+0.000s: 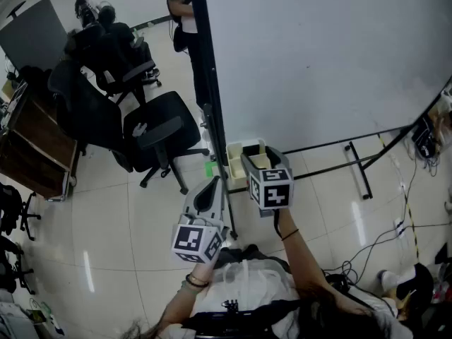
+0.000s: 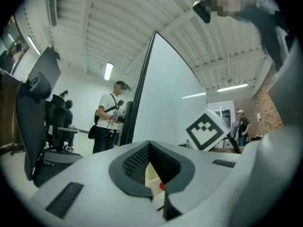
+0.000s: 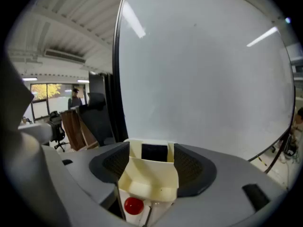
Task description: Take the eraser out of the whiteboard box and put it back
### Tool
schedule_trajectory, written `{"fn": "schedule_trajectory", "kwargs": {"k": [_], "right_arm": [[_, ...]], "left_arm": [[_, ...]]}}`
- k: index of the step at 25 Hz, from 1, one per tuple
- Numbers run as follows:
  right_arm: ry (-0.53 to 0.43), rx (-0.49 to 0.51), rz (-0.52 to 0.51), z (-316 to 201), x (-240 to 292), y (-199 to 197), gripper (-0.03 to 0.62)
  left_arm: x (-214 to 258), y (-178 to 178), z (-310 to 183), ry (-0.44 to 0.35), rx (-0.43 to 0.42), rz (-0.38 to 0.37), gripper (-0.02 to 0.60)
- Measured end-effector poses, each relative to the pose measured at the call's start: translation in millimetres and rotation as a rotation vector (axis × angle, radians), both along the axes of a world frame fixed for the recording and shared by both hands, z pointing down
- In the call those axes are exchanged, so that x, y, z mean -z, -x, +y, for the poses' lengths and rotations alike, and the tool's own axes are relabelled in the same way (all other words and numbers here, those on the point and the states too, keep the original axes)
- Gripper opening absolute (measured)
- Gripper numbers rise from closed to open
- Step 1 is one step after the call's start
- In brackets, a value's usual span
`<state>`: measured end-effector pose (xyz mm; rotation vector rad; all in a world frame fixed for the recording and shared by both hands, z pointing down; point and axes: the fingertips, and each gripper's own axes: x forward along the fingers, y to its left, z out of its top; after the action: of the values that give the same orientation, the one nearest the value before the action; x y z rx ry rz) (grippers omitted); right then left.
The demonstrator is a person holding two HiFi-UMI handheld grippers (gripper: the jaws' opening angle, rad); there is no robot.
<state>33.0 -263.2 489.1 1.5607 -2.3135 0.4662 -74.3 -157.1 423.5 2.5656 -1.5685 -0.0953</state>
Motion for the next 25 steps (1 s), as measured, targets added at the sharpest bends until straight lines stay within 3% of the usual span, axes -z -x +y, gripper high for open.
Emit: {"fn": "schedule_trajectory", "kwargs": {"k": [5, 7, 14, 16, 22, 25], "right_arm": [[0.054, -0.039, 0.147, -23, -13, 13, 0.331], [0.071, -0.051, 0.181, -30, -19, 16, 0.298], [0.095, -0.024, 0.181, -31, -21, 16, 0.266], [0.059, -0.019, 0.167, -27, -5, 13, 0.264], [-0.197, 0.031, 0.116, 6, 90, 0, 0.264], [-0.241, 0.050, 0.090, 37, 115, -6, 0.262]], "left_arm": [[-6, 7, 4, 0.018, 0.008, 0.004, -0.015], [-6, 10, 3, 0.022, 0.016, 0.006, -0.015], [-5, 14, -3, 0.019, 0.018, 0.015, -0.015], [-5, 12, -3, 0.019, 0.012, 0.014, -0.015], [-9, 5, -5, 0.036, -0.006, 0.019, -0.015], [-14, -3, -4, 0.052, -0.027, 0.021, -0.015]]}}
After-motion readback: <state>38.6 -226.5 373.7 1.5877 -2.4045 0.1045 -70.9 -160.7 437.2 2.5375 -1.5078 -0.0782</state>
